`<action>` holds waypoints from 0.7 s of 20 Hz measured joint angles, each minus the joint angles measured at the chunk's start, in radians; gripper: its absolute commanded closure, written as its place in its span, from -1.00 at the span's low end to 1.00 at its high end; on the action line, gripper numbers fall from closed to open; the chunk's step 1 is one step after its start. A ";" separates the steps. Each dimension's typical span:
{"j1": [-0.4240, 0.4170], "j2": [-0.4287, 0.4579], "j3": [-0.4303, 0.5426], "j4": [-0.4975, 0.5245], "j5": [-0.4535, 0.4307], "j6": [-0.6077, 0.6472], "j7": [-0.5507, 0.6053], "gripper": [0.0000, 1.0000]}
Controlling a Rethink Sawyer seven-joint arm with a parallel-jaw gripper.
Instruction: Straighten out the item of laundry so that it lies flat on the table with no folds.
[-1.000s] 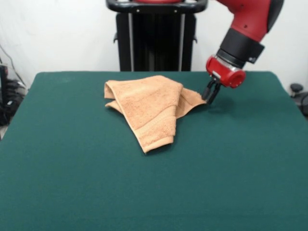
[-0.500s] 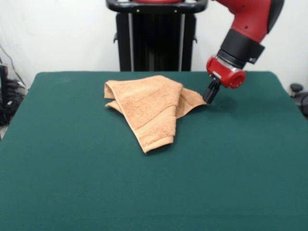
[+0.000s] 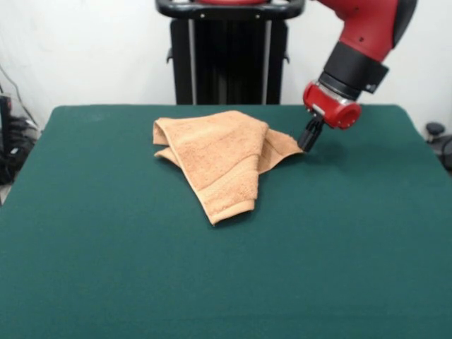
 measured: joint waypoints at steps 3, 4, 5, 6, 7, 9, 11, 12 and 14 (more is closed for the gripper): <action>-0.004 0.000 0.001 0.000 -0.006 0.000 0.000 1.00; -0.005 0.000 0.001 0.000 -0.009 0.000 0.000 1.00; -0.006 0.000 0.001 0.001 -0.012 0.000 0.000 1.00; -0.006 0.000 0.001 0.001 -0.013 0.000 0.000 1.00; -0.006 0.000 0.001 0.001 -0.014 0.000 0.000 1.00; -0.008 -0.001 0.002 0.002 -0.016 0.000 0.000 1.00; -0.010 -0.003 0.004 0.003 -0.020 -0.001 0.000 1.00; -0.011 -0.004 0.006 0.004 -0.022 -0.001 0.000 1.00; -0.014 -0.010 0.011 0.008 -0.027 0.000 0.000 1.00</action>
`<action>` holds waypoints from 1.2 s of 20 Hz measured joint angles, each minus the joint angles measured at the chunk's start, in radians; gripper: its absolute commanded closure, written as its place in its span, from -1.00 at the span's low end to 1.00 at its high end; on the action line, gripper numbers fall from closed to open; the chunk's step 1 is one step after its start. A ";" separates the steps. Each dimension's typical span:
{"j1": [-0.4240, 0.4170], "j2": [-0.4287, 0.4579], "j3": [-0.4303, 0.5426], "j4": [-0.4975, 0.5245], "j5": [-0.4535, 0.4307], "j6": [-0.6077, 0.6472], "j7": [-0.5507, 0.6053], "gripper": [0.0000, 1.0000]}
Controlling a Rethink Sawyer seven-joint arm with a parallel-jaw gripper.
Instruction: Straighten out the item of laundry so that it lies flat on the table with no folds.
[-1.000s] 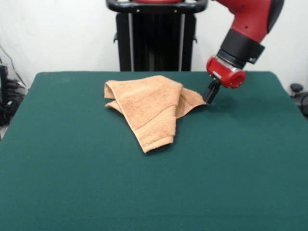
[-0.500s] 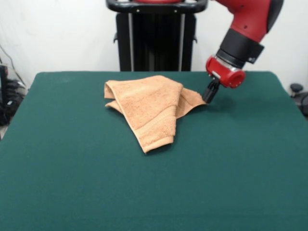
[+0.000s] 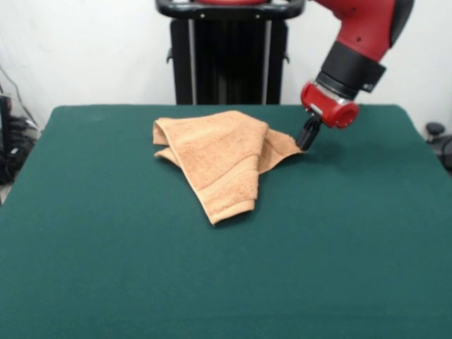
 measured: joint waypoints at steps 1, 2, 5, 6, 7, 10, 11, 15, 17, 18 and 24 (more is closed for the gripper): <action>-0.001 -0.004 0.002 0.003 -0.001 0.000 0.000 1.00; -0.002 -0.009 0.003 0.006 -0.002 0.000 0.000 1.00; 0.000 -0.028 0.003 0.014 -0.002 0.000 0.000 -1.00; 0.000 -0.030 0.003 0.014 -0.002 0.000 0.000 -1.00; 0.000 -0.032 0.003 0.014 -0.002 0.000 0.000 -1.00; 0.003 -0.040 0.003 0.014 -0.002 0.000 0.000 -1.00; 0.008 -0.039 0.001 0.014 -0.002 0.000 0.000 -1.00; 0.024 -0.034 0.001 0.015 -0.002 0.000 0.000 -1.00; 0.026 -0.034 0.000 0.015 -0.002 0.000 0.000 -1.00; 0.025 -0.034 0.000 0.015 -0.002 0.000 0.000 -1.00; 0.024 -0.031 0.001 0.015 -0.002 0.000 0.000 -1.00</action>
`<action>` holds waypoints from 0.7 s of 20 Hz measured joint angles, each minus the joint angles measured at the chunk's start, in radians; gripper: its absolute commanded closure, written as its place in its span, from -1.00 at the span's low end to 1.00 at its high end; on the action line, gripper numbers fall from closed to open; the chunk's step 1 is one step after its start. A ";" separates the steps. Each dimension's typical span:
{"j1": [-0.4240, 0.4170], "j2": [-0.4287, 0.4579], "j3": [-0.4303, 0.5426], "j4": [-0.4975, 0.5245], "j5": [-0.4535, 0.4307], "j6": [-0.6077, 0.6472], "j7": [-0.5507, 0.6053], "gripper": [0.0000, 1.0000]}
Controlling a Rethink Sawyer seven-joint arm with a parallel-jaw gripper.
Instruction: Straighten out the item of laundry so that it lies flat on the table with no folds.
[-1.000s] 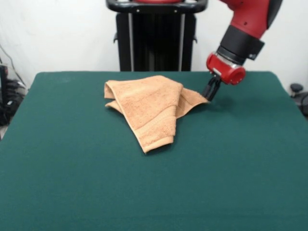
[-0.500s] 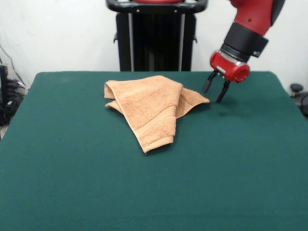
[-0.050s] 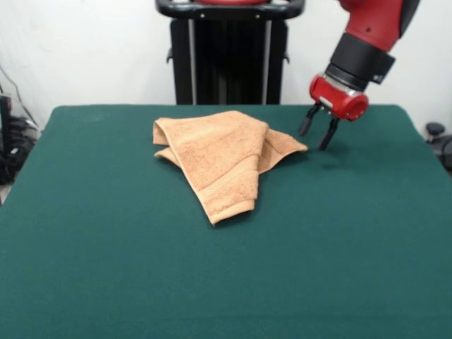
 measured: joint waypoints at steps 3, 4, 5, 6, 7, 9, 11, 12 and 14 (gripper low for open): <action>-0.005 0.004 0.000 0.000 0.000 0.000 0.000 -1.00; -0.008 0.005 0.000 0.000 0.000 0.000 0.000 -1.00; -0.016 0.005 0.000 0.002 0.000 0.000 0.000 -1.00; -0.018 0.005 0.000 0.003 0.000 0.000 0.000 -1.00; -0.020 0.004 0.000 0.004 0.000 0.000 0.000 -1.00; -0.024 0.003 0.000 0.008 0.000 0.000 0.000 -1.00; -0.026 0.003 0.001 0.014 0.000 0.000 0.000 -1.00; -0.027 0.003 0.001 0.017 0.000 0.000 0.000 -1.00; -0.034 0.004 0.005 0.026 0.000 0.000 0.000 -1.00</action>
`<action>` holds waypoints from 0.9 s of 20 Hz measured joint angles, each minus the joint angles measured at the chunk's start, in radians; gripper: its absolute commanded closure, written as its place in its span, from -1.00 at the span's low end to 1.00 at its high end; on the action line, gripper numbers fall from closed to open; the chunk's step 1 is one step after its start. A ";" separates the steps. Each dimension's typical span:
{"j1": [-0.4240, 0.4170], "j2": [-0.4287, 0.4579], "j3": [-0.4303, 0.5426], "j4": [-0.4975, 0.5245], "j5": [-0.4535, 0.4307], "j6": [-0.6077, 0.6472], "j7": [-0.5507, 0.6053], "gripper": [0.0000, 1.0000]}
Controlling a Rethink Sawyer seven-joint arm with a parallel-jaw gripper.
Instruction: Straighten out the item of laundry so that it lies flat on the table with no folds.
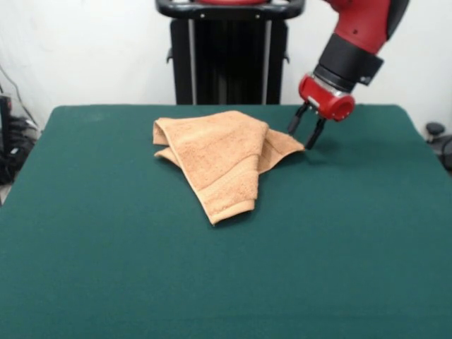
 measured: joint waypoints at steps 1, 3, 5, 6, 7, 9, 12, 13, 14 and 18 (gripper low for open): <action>-0.006 0.000 0.002 0.006 0.000 0.000 0.000 -1.00; -0.020 0.001 0.006 0.018 0.000 0.000 0.000 -1.00; -0.024 0.002 0.007 0.025 0.000 -0.002 0.000 -1.00; -0.026 0.002 0.007 0.028 0.000 -0.004 0.000 -1.00; -0.027 0.004 0.008 0.032 0.000 -0.009 0.000 -1.00; -0.026 0.010 0.009 0.034 0.000 -0.020 0.000 -1.00; -0.026 0.042 0.017 0.034 0.006 -0.062 0.000 -1.00; -0.026 0.050 0.018 0.034 0.008 -0.072 0.000 -1.00; -0.026 0.059 0.021 0.034 0.009 -0.087 0.000 -1.00; -0.022 0.062 0.021 0.043 0.010 -0.117 0.000 -1.00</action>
